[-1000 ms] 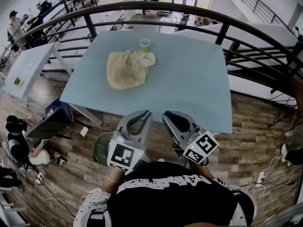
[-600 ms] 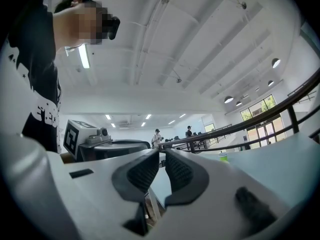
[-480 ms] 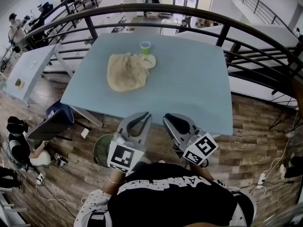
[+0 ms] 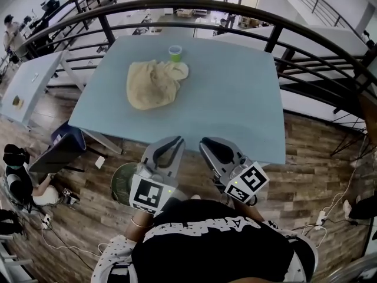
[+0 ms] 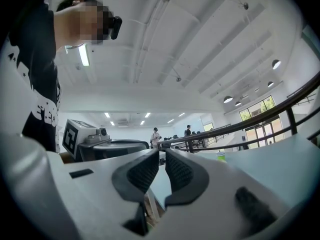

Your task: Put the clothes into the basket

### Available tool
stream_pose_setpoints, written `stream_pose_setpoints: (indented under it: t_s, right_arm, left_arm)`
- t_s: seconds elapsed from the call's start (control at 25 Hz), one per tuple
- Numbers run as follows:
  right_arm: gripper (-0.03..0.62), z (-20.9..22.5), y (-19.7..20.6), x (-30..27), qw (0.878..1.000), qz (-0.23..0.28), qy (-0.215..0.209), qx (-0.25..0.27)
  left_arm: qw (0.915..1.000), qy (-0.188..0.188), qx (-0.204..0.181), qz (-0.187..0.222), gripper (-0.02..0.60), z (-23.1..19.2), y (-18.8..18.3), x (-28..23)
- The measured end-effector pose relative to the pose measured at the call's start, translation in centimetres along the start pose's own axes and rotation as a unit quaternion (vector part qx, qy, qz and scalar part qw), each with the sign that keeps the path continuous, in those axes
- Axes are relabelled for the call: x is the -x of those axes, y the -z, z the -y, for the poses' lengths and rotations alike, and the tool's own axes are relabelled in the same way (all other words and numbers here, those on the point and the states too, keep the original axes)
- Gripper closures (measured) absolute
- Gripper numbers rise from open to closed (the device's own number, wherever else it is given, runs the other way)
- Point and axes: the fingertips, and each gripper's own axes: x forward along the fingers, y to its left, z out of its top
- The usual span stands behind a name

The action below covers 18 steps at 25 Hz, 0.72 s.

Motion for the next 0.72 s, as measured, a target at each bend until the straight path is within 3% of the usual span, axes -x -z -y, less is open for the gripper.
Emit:
stream_pose_setpoints:
  t_s: [0.48, 0.72]
  right_arm:
    - [0.563, -0.5, 1.6, -1.9, 1.000, -0.012, -0.019, -0.017]
    - [0.563, 0.5, 0.8, -2.8, 1.000, -0.012, -0.017, -0.003]
  left_arm:
    - [0.9992, -0.028, 0.013, -0.025, 0.566, -1.8, 1.8, 1.5]
    - [0.9996, -0.025, 0.010, -0.012, 0.566, -2.8, 1.3, 0.3]
